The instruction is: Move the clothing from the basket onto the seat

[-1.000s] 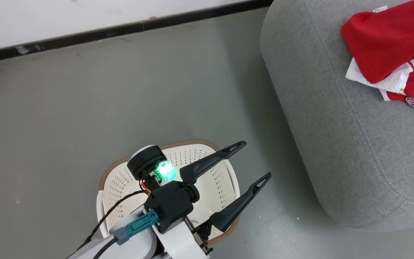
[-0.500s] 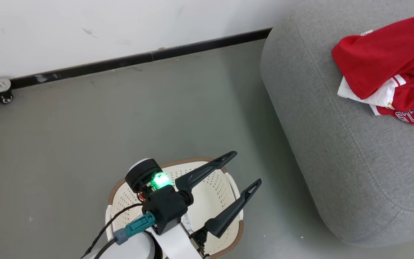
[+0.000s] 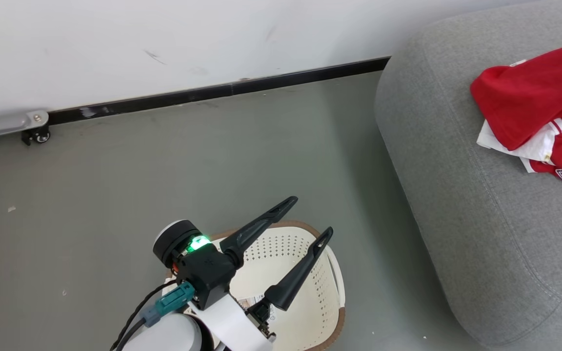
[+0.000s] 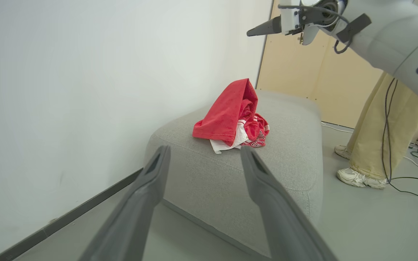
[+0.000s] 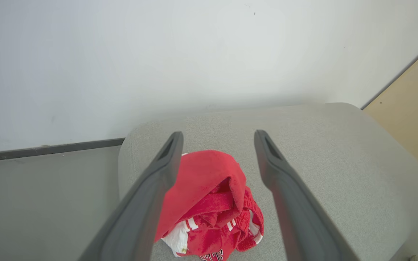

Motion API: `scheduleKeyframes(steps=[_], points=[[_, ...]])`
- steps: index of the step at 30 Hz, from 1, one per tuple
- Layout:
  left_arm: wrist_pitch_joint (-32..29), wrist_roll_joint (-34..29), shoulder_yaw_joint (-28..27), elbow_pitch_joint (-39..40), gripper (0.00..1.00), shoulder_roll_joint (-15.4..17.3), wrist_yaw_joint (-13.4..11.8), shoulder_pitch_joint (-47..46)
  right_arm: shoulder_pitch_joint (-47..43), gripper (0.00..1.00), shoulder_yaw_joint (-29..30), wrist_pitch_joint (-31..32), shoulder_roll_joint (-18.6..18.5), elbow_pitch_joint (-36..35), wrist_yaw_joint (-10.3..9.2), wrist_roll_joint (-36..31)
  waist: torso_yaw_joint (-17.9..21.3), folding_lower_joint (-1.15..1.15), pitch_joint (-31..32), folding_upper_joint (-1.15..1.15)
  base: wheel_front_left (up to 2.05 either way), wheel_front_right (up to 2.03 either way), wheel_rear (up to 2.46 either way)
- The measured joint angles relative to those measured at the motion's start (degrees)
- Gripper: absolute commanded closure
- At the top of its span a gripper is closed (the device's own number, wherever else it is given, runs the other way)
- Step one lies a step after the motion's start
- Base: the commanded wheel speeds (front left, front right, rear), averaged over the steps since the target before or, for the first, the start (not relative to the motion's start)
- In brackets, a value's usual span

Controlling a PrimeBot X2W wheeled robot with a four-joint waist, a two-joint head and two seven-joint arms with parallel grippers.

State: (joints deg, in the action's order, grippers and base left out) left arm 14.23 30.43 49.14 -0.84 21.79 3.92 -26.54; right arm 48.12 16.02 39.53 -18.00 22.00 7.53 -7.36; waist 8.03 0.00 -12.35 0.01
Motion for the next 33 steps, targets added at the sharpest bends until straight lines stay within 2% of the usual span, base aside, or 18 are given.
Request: scheduleKeyframes(steps=[9,13,22,33], points=[[0.02,0.14,-1.94,0.07,0.0,-0.01,-2.24,0.79,-3.76,0.0,1.02,-9.83,2.31,-6.42,0.01,-0.52,-2.43,0.0,0.57,0.0,0.0,0.0,0.0],[0.24,0.14,-2.67,0.1,0.0,-0.02,-2.5,1.3,-6.33,0.0,1.6,-13.02,3.88,-8.18,0.0,-0.63,-3.5,0.0,0.91,0.0,0.0,0.0,0.0],[0.24,0.14,-4.47,0.41,0.0,-0.16,-3.99,2.14,-11.61,0.0,3.6,-18.87,7.26,-11.8,0.0,-1.26,-5.96,0.0,1.87,0.0,0.0,0.0,0.0],[0.24,0.69,-5.89,0.23,0.0,-0.35,-4.27,4.43,-19.56,0.0,4.42,-23.42,13.15,-16.22,0.0,-3.39,-8.62,0.0,3.48,0.0,0.0,0.0,0.0]])
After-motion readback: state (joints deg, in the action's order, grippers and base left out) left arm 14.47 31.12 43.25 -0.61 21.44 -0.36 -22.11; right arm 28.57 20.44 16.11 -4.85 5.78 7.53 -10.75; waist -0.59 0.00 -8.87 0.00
